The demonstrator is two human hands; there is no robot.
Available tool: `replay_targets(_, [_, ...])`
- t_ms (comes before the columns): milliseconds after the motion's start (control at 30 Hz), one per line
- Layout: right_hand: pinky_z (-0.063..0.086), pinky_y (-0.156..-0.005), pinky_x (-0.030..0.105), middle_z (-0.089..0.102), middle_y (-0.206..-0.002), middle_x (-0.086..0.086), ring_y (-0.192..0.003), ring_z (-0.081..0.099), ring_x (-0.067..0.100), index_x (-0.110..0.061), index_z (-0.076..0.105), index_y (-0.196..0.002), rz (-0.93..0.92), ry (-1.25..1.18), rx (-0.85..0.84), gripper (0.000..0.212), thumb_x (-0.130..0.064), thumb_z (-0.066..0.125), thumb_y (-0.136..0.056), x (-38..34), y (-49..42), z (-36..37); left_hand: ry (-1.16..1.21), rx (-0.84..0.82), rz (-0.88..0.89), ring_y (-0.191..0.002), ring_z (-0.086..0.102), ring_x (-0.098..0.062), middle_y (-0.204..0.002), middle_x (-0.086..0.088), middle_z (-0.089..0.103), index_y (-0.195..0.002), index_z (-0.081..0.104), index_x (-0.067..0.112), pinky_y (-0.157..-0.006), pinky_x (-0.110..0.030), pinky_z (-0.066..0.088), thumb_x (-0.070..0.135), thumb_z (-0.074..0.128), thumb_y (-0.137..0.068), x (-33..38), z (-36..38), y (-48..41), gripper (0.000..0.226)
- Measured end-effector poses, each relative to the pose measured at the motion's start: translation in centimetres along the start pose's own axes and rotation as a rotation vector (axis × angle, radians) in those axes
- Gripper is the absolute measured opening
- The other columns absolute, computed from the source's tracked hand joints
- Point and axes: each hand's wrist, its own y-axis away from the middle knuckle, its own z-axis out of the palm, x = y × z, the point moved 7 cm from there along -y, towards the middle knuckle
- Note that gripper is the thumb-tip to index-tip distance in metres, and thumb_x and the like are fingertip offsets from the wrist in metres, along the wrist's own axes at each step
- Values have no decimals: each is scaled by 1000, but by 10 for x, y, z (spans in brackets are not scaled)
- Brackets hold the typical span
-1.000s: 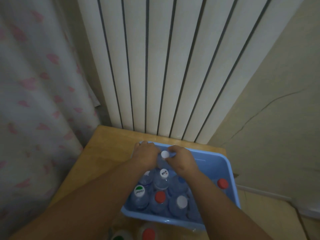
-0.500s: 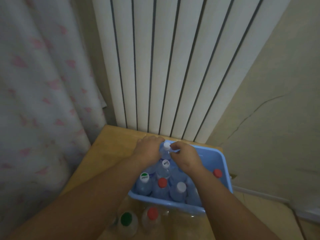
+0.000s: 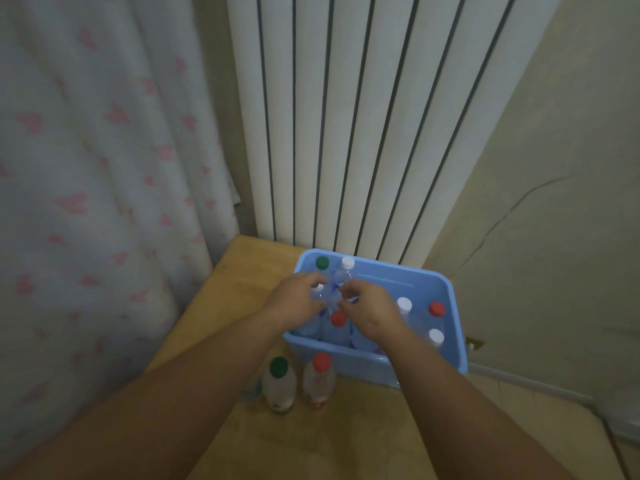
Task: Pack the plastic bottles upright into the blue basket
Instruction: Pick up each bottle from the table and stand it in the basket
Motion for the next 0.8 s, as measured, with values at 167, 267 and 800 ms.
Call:
replay_targets(167, [51,-89,36,69,-109,1,-99,63,21,-23,67,-107,7,12,11,23,-25,62,-85,-8,29,13,24,-57,17,-115,57,-18,-128,0,61,-129,60,25,-97,-32,47,22,70,-85,-7,3,24,45])
replay_targets(267, [52,-85,36,68,-103,0,-94,63,20,-25,66,-105,30,24,14,19,-28,59,-88,-12,43,20,52,-86,28,-113,58,-17,-127,3,60,-129,59,27,-96,-34,50,23,70,-86,-10,2,38,44])
replay_targets(800, [46,-89,29,63,-122,5,-106,60,21,-21,59,-124,142,17,48,33,-26,58,-92,-11,97,67,97,-220,99,-108,55,-14,-131,-1,56,-132,56,26,-84,-22,47,13,65,-90,-37,3,83,46])
